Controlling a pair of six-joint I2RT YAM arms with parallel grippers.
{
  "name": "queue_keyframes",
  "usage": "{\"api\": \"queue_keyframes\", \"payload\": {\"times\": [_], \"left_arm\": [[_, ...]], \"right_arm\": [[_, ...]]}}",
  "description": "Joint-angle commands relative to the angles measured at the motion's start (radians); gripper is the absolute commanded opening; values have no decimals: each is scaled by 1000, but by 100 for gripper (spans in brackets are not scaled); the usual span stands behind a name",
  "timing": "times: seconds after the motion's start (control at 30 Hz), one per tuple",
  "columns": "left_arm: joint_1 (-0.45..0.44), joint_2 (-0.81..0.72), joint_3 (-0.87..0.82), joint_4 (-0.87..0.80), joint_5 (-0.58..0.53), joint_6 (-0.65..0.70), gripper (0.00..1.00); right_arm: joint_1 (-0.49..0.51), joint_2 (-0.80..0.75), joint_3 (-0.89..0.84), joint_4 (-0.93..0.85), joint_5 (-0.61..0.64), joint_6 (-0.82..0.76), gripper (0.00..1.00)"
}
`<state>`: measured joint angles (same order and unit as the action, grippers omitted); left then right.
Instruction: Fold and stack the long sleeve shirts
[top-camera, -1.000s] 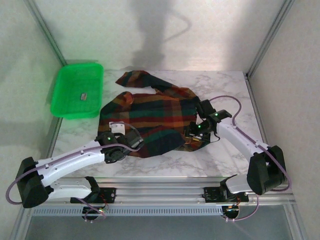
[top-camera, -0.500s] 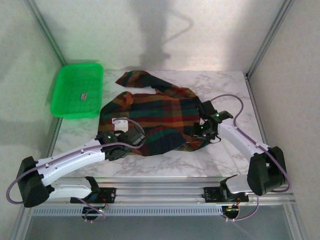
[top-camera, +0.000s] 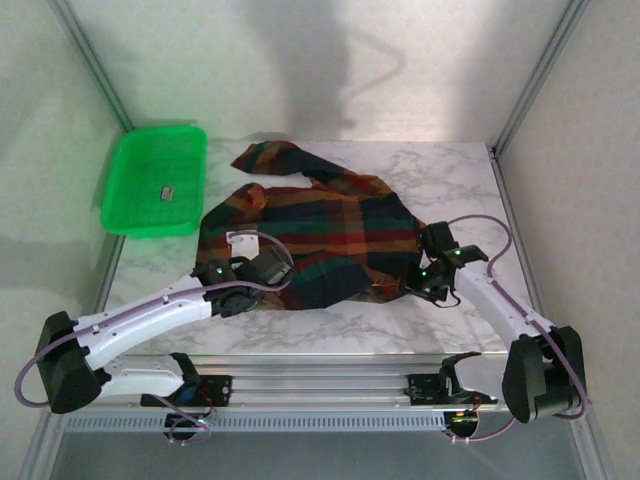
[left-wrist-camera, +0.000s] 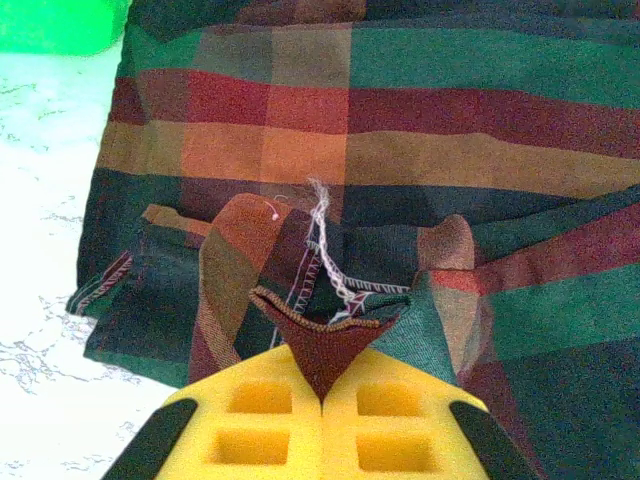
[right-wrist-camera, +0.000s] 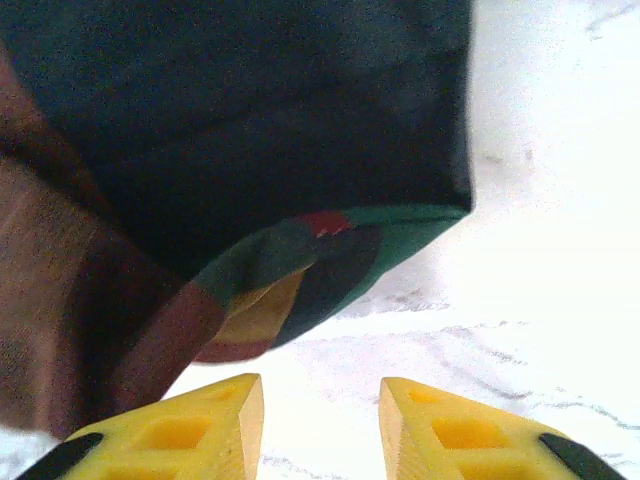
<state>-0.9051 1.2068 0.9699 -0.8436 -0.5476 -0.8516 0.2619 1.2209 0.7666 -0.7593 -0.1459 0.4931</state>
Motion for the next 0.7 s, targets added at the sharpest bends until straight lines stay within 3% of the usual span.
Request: {"api": "queue_keyframes", "payload": {"times": [0.0, 0.17, 0.27, 0.37, 0.5, 0.67], "left_arm": [[11, 14, 34, 1, -37, 14, 4], [11, 26, 55, 3, -40, 17, 4], [12, 37, 69, -5, -47, 19, 4], [13, 40, 76, -10, -49, 19, 4], [15, 36, 71, -6, -49, 17, 4], [17, 37, 67, -3, -43, 19, 4]], "right_arm": [[-57, 51, -24, 63, -64, 38, 34], [-91, 136, 1, 122, -111, 58, 34], [-101, 179, 17, 85, -66, 59, 35], [-134, 161, -9, 71, -44, 62, 41], [-170, 120, -54, 119, -84, 52, 57], [-172, 158, -77, 241, -165, 60, 56]]}}
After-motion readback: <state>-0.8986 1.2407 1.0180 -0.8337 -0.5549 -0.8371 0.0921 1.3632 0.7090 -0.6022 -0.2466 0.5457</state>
